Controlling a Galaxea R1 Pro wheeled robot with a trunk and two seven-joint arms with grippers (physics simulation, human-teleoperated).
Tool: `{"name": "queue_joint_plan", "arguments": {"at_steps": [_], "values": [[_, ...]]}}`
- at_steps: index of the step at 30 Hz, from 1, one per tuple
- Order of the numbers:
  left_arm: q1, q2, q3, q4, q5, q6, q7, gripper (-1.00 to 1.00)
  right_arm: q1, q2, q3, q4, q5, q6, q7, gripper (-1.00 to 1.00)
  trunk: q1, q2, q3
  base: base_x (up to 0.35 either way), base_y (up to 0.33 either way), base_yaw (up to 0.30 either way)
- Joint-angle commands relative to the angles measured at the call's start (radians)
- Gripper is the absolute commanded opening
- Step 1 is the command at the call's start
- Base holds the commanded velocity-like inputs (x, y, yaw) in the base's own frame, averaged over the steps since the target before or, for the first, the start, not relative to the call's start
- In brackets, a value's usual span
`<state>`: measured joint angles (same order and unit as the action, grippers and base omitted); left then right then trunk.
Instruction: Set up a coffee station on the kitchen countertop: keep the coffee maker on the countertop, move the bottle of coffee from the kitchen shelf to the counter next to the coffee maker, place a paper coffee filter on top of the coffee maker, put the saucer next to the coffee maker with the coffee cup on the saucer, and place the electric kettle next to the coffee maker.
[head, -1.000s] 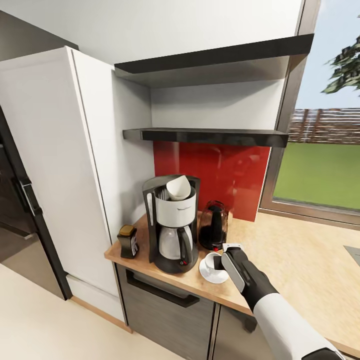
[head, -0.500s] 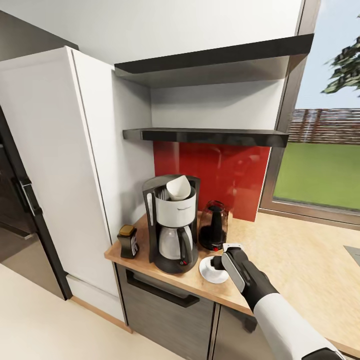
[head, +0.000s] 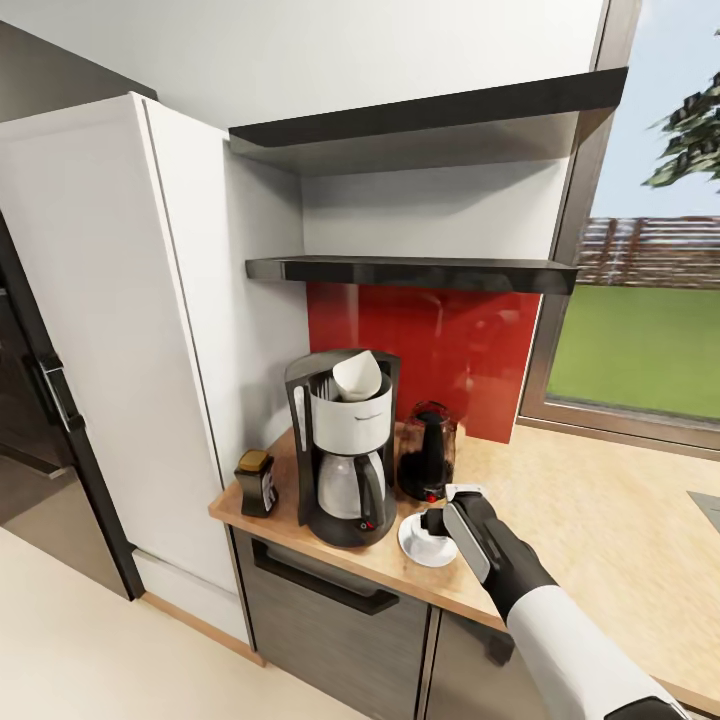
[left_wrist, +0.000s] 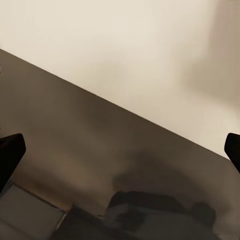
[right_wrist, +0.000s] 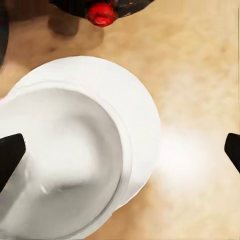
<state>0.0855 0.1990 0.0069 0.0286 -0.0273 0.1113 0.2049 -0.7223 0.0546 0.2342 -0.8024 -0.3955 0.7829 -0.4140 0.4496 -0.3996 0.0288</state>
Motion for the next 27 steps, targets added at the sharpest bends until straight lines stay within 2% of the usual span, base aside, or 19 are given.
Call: {"name": "queue_joint_plan", "arguments": {"at_steps": [1,3,6,14,17,23,27], "values": [[0.000,0.000,0.001,-0.001,-0.003,0.004,0.002,1.00,0.000,-0.001,0.002,-0.036,-0.010,0.002,-0.010,1.00,0.000,0.000,0.000,0.000,0.000,0.000],[0.000,0.000,0.001,-0.001,-0.002,0.003,0.003,1.00,0.000,-0.002,0.002,-0.136,-0.010,0.002,-0.011,1.00,0.000,0.000,0.000,0.000,0.000,0.000],[0.000,-0.001,0.003,-0.001,-0.002,0.002,0.003,1.00,0.000,-0.002,0.002,-0.178,-0.010,0.002,-0.011,1.00,0.000,0.000,0.000,0.000,0.000,0.000],[0.000,-0.002,0.004,-0.003,-0.002,0.002,0.004,1.00,0.000,-0.002,0.002,-0.193,-0.010,0.003,-0.011,1.00,0.000,0.000,0.000,-0.010,0.000,0.000],[-0.002,-0.003,0.004,-0.008,-0.002,0.002,0.003,1.00,0.000,-0.002,0.002,-0.194,-0.010,0.003,-0.011,1.00,0.000,0.000,0.000,-0.196,0.000,0.000],[-0.003,-0.003,0.004,-0.074,-0.001,0.002,0.001,1.00,0.000,-0.001,0.005,-0.197,-0.010,0.003,-0.009,1.00,0.000,0.000,0.000,-0.310,0.000,0.000],[-0.003,-0.003,0.005,-0.136,0.000,-0.002,-0.002,1.00,0.000,-0.001,0.009,-0.234,-0.009,0.001,-0.009,1.00,0.000,0.000,0.001,-0.289,0.000,0.000]]}}
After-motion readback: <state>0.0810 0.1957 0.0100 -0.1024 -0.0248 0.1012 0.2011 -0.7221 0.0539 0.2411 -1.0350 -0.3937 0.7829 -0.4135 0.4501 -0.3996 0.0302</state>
